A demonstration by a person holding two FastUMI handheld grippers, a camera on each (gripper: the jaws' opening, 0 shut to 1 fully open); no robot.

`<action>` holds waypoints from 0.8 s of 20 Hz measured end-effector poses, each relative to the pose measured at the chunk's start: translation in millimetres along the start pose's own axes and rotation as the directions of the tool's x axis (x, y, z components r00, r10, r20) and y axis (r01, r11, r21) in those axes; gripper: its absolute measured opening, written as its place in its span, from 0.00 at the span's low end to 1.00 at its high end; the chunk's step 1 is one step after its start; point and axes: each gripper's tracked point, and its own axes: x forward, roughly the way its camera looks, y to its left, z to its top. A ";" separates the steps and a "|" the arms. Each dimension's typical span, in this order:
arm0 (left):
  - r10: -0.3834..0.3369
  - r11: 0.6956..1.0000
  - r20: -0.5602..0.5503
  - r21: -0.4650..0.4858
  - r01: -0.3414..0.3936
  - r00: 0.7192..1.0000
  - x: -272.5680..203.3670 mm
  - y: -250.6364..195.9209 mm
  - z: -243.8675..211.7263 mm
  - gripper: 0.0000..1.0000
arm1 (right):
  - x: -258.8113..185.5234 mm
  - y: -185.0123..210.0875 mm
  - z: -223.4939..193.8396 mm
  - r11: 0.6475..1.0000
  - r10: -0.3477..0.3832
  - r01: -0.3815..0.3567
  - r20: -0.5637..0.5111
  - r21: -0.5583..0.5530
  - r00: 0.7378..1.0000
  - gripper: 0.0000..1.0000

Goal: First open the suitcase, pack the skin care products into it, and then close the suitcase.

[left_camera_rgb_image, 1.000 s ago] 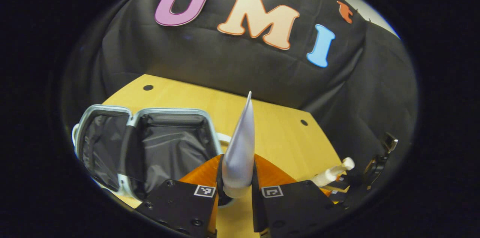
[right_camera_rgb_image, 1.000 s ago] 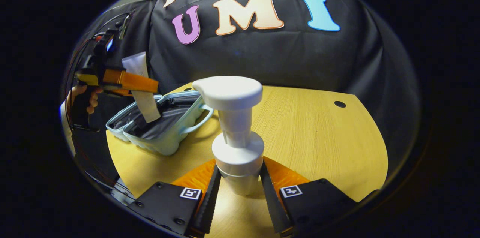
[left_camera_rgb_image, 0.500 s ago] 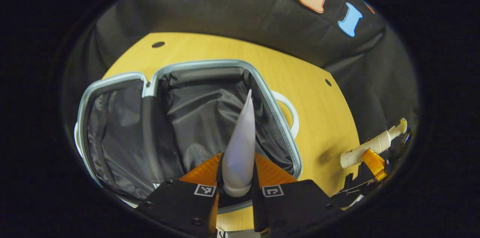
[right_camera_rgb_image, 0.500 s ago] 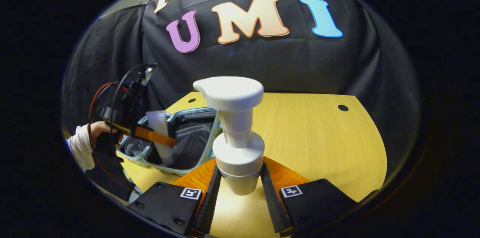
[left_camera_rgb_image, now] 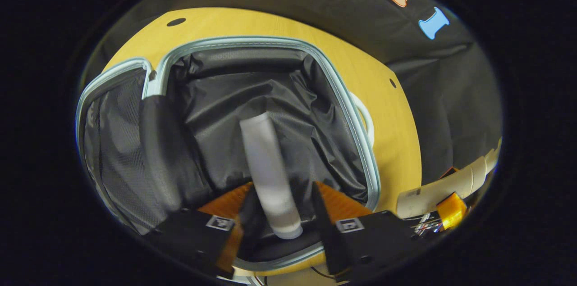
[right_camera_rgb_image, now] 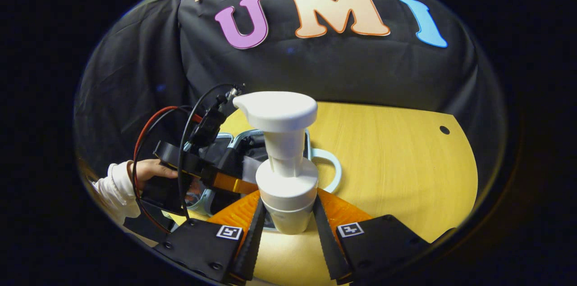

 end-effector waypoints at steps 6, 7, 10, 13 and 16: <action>-0.025 1.000 0.208 -0.007 0.027 0.978 -57.8 7.6 37.4 0.91 | 37.6 21.4 -19.7 1.000 0.013 -0.012 -0.111 0.003 0.994 0.60; -0.020 1.000 0.255 -0.006 0.022 0.967 -73.8 13.3 45.2 0.89 | 43.5 22.2 -24.7 1.000 0.015 -0.015 -0.133 0.006 0.991 0.60; 0.012 0.999 0.369 -0.042 0.003 0.929 -122.9 34.1 56.0 0.95 | 64.3 22.3 -39.0 1.000 0.008 -0.007 -0.196 0.001 0.981 0.59; 0.079 0.991 0.453 -0.128 -0.023 0.888 -175.5 67.2 53.4 0.95 | 82.5 22.1 -49.9 1.000 -0.001 0.003 -0.244 0.008 0.970 0.60; 0.164 0.968 0.506 -0.250 -0.038 0.847 -220.0 111.4 38.7 0.95 | 98.1 19.0 -55.2 0.999 -0.015 0.024 -0.271 0.030 0.962 0.62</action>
